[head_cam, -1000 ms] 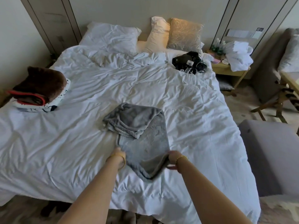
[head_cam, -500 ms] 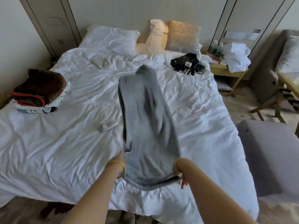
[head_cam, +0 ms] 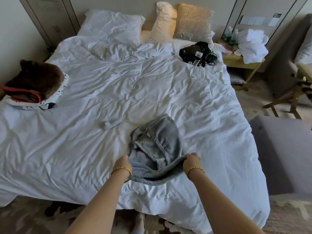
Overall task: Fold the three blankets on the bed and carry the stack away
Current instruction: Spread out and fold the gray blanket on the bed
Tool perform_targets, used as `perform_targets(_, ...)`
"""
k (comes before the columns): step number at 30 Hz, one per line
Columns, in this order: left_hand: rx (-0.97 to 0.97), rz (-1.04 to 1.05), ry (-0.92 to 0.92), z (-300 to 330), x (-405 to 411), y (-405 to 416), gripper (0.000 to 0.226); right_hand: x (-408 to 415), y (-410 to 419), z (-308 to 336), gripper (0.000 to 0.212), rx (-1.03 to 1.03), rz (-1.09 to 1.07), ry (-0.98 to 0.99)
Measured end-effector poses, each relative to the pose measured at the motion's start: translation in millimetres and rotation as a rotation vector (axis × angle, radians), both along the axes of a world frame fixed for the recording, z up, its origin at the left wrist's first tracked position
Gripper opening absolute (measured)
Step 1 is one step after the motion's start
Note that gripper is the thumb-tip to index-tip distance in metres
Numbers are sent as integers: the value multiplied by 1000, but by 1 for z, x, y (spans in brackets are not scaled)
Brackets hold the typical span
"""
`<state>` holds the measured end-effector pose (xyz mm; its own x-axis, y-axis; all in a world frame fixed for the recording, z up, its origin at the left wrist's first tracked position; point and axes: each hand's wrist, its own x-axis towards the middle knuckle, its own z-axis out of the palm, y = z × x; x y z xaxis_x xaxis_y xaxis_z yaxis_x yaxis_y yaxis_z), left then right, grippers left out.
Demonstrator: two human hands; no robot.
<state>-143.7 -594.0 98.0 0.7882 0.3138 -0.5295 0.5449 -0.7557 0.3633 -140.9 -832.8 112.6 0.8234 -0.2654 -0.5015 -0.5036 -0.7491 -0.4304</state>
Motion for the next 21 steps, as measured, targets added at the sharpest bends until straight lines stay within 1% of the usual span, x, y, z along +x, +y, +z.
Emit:
perform_targets(2, -38, 59, -64, -7, 11, -1, 35, 9, -1, -8, 46, 309, -232, -88)
perform_targets(3, -69, 117, -107, -12, 18, -1, 34, 16, -1, -12, 45, 451, -354, -87)
perform_targets(4, -95, 174, -132, -17, 26, 0, 34, 24, -2, -17, 41, 533, -444, -40)
perform_targets(6, -125, 240, -89, -31, 43, 2, 35, 37, -2, -31, 29, 565, -510, 126)
perform_targets(7, -131, 258, -33, -40, 51, 3, 33, 42, -1, -40, 20, 546, -526, 210)
perform_targets(8, -122, 274, 27, -49, 59, 4, 30, 46, 0, -51, 16, 531, -546, 276)
perform_targets(10, -88, 290, 123, -68, 75, 6, 35, 54, -1, -79, 26, 413, -532, 343)
perform_targets(11, -72, 277, 164, -78, 85, 7, 39, 58, -2, -91, 32, 309, -482, 366)
perform_targets(13, -38, 222, 232, -99, 104, 10, 47, 69, -4, -113, 36, 145, -362, 383)
perform_targets(17, -32, 154, 292, -135, 142, 11, 60, 95, -5, -150, 53, 21, -297, 363)
perform_targets(20, -80, 241, 340, -159, 160, 9, 68, 110, -8, -171, 60, -114, -244, 385)
perform_targets(21, -89, 269, 357, -166, 164, 7, 68, 113, -8, -177, 58, -130, -237, 382)
